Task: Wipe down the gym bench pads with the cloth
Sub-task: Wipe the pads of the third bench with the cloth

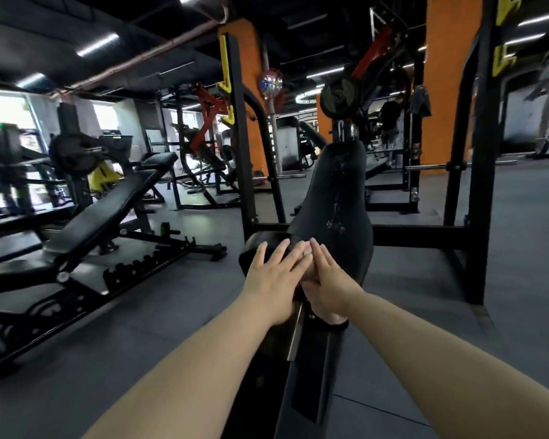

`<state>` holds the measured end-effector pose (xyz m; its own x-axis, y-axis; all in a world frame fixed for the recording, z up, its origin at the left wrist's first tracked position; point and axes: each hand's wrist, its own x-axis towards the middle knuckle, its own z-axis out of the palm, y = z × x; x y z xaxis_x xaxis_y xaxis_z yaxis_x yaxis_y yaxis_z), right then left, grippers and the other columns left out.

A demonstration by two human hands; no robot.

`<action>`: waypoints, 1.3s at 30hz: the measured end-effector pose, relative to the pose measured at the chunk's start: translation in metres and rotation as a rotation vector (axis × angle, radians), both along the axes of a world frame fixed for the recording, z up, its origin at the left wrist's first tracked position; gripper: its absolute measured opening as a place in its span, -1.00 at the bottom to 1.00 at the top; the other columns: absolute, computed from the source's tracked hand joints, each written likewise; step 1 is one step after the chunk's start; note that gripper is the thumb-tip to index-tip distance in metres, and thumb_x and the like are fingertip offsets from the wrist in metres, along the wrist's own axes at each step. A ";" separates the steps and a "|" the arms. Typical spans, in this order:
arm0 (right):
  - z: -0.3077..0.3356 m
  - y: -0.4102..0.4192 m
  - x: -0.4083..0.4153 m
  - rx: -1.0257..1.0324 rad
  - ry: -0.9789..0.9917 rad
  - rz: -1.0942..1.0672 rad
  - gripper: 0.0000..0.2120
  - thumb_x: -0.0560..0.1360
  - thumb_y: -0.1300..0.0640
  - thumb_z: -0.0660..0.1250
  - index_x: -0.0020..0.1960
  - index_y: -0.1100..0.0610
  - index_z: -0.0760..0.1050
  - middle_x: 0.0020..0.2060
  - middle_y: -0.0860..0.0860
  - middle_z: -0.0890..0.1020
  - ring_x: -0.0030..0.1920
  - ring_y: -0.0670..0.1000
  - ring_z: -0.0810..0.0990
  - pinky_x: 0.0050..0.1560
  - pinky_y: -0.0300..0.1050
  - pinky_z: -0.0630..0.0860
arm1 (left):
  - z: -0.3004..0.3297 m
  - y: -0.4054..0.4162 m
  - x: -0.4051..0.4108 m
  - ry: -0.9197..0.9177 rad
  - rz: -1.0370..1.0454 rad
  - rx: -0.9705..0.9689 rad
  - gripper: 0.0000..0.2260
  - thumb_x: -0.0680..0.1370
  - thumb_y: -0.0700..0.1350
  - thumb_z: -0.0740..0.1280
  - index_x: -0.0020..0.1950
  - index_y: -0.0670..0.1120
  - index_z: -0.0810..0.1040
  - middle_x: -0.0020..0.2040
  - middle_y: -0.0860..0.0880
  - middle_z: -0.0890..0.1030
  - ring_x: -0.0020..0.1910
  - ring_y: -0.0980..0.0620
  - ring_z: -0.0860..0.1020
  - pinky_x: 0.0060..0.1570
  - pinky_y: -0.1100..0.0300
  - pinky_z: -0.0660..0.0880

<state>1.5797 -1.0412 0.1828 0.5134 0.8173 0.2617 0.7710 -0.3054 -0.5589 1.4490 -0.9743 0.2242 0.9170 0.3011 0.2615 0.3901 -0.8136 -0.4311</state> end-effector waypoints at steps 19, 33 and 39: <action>0.023 0.013 -0.017 -0.063 0.038 -0.097 -0.15 0.56 0.14 0.25 0.53 -0.04 -0.34 0.53 0.05 -0.19 0.53 0.13 -0.16 0.47 0.11 0.08 | 0.012 -0.010 -0.039 -0.156 0.191 -0.305 -0.32 0.54 0.06 0.24 0.55 -0.06 -0.04 0.55 -0.04 0.05 0.52 -0.04 0.00 0.43 0.01 0.04; 0.033 0.041 0.007 0.168 -0.747 0.223 -0.48 0.56 -0.01 0.13 0.50 -0.12 0.12 0.50 0.10 0.18 0.48 0.20 0.13 0.45 0.20 0.14 | -0.003 0.007 -0.014 -0.441 0.169 -0.330 -0.46 0.55 -0.15 0.22 0.49 -0.10 0.12 0.51 -0.04 0.14 0.48 0.00 0.13 0.41 0.09 0.13; -0.046 0.014 0.063 0.369 -0.912 0.258 -0.23 0.37 0.04 0.48 0.46 0.06 0.18 0.42 0.30 0.20 0.42 0.36 0.21 0.28 0.30 0.34 | -0.012 -0.009 -0.002 -0.509 0.230 -0.383 -0.52 0.53 -0.25 0.21 0.43 -0.07 0.21 0.52 -0.01 0.13 0.49 0.05 0.12 0.43 0.14 0.09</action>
<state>1.6424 -1.0273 0.1371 -0.1882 0.6640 0.7237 0.9685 0.0031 0.2491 1.4474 -0.9830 0.2124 0.6090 0.6317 0.4796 0.6499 -0.7441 0.1547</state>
